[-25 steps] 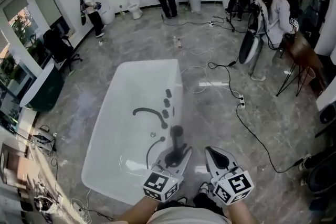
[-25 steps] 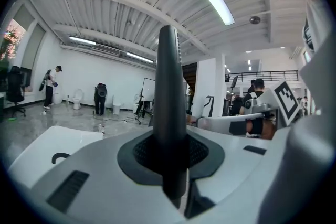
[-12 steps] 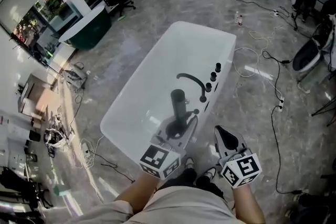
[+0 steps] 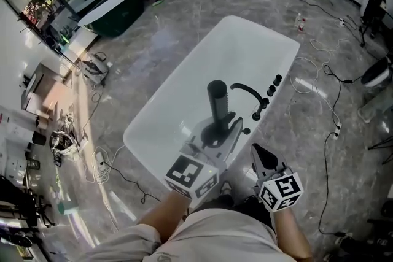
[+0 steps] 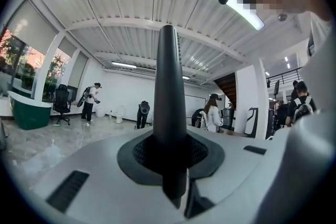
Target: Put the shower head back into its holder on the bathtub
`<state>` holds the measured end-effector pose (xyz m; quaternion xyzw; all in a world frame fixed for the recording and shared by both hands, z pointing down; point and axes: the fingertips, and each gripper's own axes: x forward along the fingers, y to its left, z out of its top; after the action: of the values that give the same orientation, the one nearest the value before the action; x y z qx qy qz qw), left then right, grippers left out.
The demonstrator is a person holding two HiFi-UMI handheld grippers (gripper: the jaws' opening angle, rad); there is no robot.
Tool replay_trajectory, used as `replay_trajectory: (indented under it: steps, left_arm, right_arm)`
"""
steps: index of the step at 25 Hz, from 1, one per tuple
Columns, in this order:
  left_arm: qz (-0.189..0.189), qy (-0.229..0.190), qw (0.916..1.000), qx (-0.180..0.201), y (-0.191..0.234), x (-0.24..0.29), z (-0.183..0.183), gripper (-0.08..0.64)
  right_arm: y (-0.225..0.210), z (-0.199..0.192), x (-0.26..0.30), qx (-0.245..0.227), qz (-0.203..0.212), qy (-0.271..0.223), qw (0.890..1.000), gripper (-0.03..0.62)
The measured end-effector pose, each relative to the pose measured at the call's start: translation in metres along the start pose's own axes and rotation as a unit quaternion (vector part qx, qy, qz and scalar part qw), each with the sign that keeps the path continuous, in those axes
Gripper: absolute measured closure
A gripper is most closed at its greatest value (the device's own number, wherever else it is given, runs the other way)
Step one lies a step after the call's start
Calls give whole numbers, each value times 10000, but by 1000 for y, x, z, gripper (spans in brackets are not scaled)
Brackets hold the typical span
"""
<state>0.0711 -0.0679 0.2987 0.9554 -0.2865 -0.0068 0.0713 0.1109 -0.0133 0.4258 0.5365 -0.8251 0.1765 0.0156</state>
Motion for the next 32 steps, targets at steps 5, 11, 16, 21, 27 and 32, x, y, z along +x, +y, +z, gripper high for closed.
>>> replay_trajectory:
  steps: [5, 11, 16, 21, 27, 32]
  left_arm:
    - [-72, -48, 9999, -72, 20, 3, 10, 489]
    - [87, -116, 9985, -529, 40, 20, 5, 489]
    - [207, -176, 9959, -864, 53, 31, -1, 489]
    - [241, -272, 9895, -1395, 67, 40, -4, 489]
    - [235, -427, 9724, -2280, 90, 43, -8, 489]
    - [185, -551, 9549, -2911, 103, 44, -14, 489]
  right_arm:
    - [10, -25, 29, 22, 113, 245, 9996, 577]
    - [3, -45, 44, 56, 265, 445, 9986, 577]
    - [-4, -61, 51, -146, 319, 664, 9972, 577]
    - [-6, -89, 54, -227, 427, 922, 9946, 575]
    - [-9, -118, 65, -290, 350, 1238, 9913, 564]
    - [-12, -139, 72, -257, 290, 1416, 9892, 496]
